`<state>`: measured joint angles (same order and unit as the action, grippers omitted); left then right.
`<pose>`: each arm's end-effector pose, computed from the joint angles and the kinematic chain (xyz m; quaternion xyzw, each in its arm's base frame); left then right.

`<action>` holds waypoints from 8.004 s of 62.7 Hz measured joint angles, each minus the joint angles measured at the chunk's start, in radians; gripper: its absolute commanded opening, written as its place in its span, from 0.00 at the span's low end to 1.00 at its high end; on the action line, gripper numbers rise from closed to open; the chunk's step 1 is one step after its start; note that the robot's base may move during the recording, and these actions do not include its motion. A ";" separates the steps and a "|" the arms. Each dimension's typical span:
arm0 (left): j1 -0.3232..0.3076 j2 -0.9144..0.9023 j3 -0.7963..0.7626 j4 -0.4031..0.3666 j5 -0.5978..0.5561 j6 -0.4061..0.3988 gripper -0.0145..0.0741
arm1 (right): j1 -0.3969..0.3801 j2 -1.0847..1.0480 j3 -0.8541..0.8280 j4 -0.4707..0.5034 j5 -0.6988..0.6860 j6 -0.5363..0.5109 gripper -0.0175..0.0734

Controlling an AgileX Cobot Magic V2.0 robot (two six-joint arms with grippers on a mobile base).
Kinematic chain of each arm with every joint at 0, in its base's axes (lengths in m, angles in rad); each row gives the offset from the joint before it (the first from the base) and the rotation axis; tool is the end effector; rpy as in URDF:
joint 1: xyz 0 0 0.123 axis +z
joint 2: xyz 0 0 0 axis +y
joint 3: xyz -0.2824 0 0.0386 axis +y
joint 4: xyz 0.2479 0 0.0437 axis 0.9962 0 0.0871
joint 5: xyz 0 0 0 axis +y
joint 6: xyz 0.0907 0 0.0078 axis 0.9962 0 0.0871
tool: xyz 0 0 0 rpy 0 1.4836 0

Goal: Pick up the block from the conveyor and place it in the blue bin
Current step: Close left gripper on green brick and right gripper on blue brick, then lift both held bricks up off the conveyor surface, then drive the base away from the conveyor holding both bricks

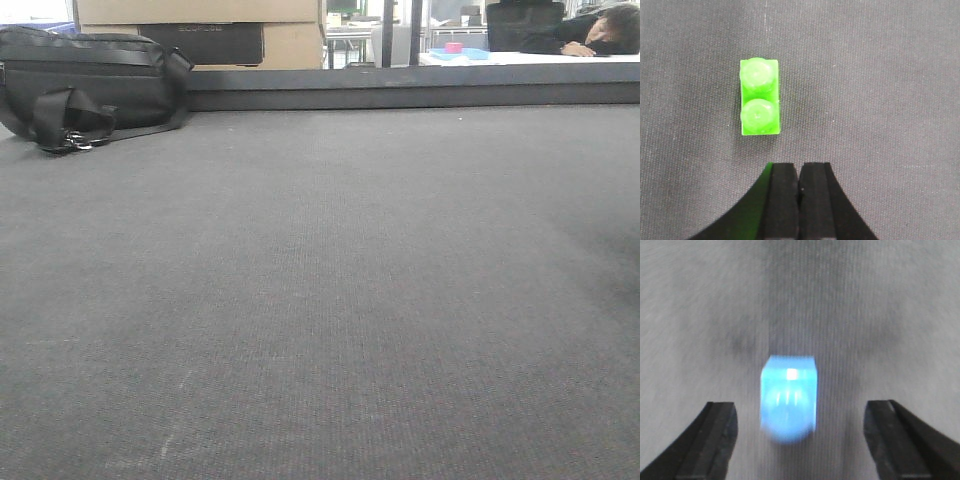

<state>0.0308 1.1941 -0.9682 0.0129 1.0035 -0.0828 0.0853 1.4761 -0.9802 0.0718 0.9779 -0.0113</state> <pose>0.2210 0.0078 0.3040 -0.0532 0.9757 0.0005 0.2127 0.2657 0.0282 0.2389 -0.0308 0.9948 0.0349 0.0907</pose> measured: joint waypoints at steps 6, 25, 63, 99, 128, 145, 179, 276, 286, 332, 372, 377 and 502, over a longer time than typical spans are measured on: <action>0.000 0.000 0.000 0.000 0.000 0.000 0.04 | 0.000 0.052 0.000 0.000 -0.018 0.003 0.66; 0.000 0.000 -0.002 -0.013 0.008 -0.035 0.04 | 0.000 0.113 0.000 0.000 -0.031 0.011 0.01; 0.000 0.281 -0.246 0.081 0.152 0.000 0.06 | 0.000 -0.077 -0.003 0.046 -0.007 0.011 0.01; 0.000 0.423 -0.160 0.104 0.014 -0.046 0.66 | 0.000 -0.077 -0.003 0.069 -0.010 0.011 0.01; 0.013 0.517 -0.128 0.096 -0.083 -0.052 0.41 | 0.000 -0.077 -0.003 0.078 -0.027 0.011 0.01; 0.015 0.518 -0.160 0.086 -0.046 -0.052 0.04 | 0.000 -0.077 -0.003 0.082 -0.027 0.011 0.01; -0.173 0.122 -0.054 -0.034 -0.312 0.150 0.04 | 0.000 -0.267 0.159 0.117 -0.295 -0.058 0.01; -0.031 -0.877 0.398 0.031 -0.770 0.083 0.04 | 0.000 -1.169 0.454 0.137 -0.728 -0.067 0.01; -0.031 -0.890 0.398 0.029 -0.768 0.083 0.04 | 0.000 -1.188 0.438 0.138 -0.728 -0.067 0.01; -0.031 -0.890 0.398 0.029 -0.766 0.083 0.04 | 0.000 -1.188 0.438 0.138 -0.728 -0.067 0.01; -0.031 -0.890 0.398 0.029 -0.763 0.083 0.04 | 0.000 -1.188 0.438 0.138 -0.728 -0.067 0.01; -0.031 -0.890 0.398 0.029 -0.763 0.083 0.04 | 0.000 -1.188 0.438 0.138 -0.728 -0.067 0.01; -0.026 -0.906 0.398 0.029 -0.763 0.083 0.04 | 0.000 -1.188 0.438 0.138 -0.730 -0.067 0.01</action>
<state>0.0047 0.2883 -0.5707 0.0422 0.2409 0.0000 0.0853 0.2884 -0.5419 0.2102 0.2482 -0.0784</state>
